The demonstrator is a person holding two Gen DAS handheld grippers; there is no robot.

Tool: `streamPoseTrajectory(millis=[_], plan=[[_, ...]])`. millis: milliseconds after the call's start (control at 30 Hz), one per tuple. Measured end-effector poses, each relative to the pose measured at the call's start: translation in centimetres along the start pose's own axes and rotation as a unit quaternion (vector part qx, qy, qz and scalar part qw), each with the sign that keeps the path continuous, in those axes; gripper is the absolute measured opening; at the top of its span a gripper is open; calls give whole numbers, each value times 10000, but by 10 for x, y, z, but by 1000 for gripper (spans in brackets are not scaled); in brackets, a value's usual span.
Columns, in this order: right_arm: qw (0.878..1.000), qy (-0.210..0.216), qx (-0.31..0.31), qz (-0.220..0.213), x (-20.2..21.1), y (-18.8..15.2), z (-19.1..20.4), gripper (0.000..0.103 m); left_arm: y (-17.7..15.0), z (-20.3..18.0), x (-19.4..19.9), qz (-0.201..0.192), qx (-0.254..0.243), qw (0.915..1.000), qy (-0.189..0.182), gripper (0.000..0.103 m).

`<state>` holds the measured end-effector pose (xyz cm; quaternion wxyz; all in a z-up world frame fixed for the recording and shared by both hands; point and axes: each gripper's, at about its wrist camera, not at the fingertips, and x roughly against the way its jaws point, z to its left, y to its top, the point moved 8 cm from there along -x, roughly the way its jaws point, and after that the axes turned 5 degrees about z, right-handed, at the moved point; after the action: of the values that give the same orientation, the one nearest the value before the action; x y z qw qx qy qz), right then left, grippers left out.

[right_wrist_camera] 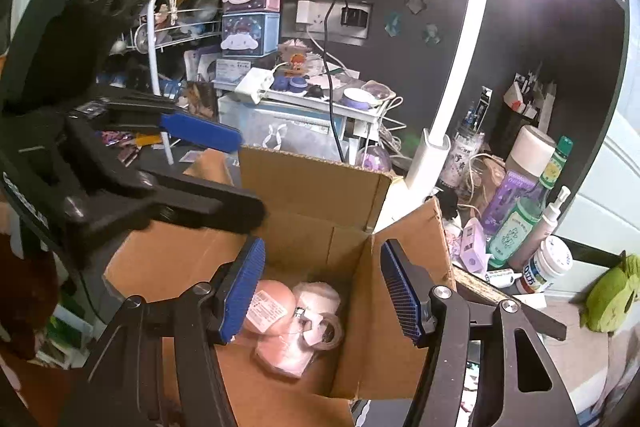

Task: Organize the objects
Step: 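Carry the tape roll with the right gripper and release it into the box, then move the right gripper to the blue glitter ball and grasp it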

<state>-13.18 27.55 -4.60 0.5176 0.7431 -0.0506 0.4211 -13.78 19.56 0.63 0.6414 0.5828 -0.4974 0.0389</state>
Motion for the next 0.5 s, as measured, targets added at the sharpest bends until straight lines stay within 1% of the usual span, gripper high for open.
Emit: streamPoseTrajectory(millis=[67,133,267,333,400,500], plan=[[10000,40,8,-26,2,3,4,57,-4,10,16,-162,82,9998,54,86],[9999,134,33,-81,5,9,14,57,-8,21,33,-313,187,9992,153,86],[9987,417,135,-249,12,25,45,57,-25,51,72,-617,416,9965,382,86],[9974,589,247,-338,14,33,69,57,-36,66,87,-712,555,9950,433,86],[9957,754,400,-374,14,38,96,57,-54,84,105,-803,685,9928,566,87],[9912,1102,655,-323,5,44,146,57,-78,109,121,-857,863,9899,725,87]])
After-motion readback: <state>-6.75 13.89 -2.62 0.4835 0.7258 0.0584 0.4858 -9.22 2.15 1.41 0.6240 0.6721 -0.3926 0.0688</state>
